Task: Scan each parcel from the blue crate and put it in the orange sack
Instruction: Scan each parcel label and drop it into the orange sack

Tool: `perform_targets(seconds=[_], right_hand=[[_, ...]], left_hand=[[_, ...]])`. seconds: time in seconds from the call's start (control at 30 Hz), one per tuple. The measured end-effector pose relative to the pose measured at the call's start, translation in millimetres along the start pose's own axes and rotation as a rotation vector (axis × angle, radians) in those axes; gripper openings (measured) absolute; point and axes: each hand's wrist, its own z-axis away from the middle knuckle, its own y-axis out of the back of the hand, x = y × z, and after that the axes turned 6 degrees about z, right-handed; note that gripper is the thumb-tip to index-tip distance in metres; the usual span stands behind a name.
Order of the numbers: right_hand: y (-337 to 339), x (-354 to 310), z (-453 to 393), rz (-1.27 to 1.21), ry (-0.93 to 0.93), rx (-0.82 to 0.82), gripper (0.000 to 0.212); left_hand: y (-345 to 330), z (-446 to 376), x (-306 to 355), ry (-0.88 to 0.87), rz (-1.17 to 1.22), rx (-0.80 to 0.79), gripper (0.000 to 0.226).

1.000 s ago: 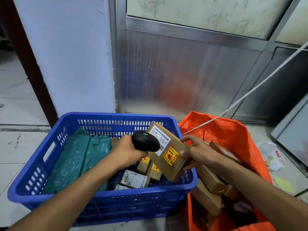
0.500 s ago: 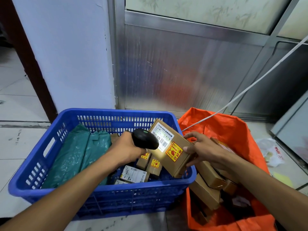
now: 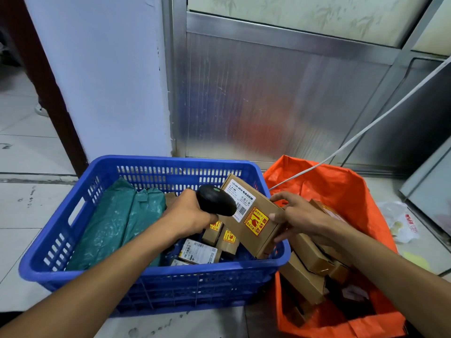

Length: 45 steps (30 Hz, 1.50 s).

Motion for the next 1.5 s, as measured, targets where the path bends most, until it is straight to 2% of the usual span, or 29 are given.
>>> perform_targets(seconds=[0.17, 0.33, 0.6, 1.07, 1.23, 1.33, 1.5], right_hand=[[8, 3, -1, -0.107, -0.043, -0.004, 0.033], [20, 9, -6, -0.261, -0.118, 0.037, 0.019], [66, 23, -11, -0.448, -0.252, 0.354, 0.007], [116, 74, 7, -0.575, -0.423, 0.598, 0.016], [119, 93, -8, -0.503, -0.416, 0.578, 0.006], [113, 101, -23, -0.375, -0.388, 0.53, 0.021], [99, 101, -46, -0.15, -0.379, 0.51, 0.025]], left_hand=[[0, 2, 1, -0.003, -0.009, 0.003, 0.025], [2, 2, 1, 0.011, -0.004, -0.019, 0.026], [5, 5, 3, -0.003, 0.005, -0.007, 0.016], [8, 7, 5, -0.006, -0.005, -0.012, 0.018], [8, 8, 6, -0.019, -0.014, -0.005, 0.019], [5, 7, 7, -0.015, -0.036, 0.002, 0.018], [1, 7, 6, -0.015, -0.038, -0.007, 0.018]])
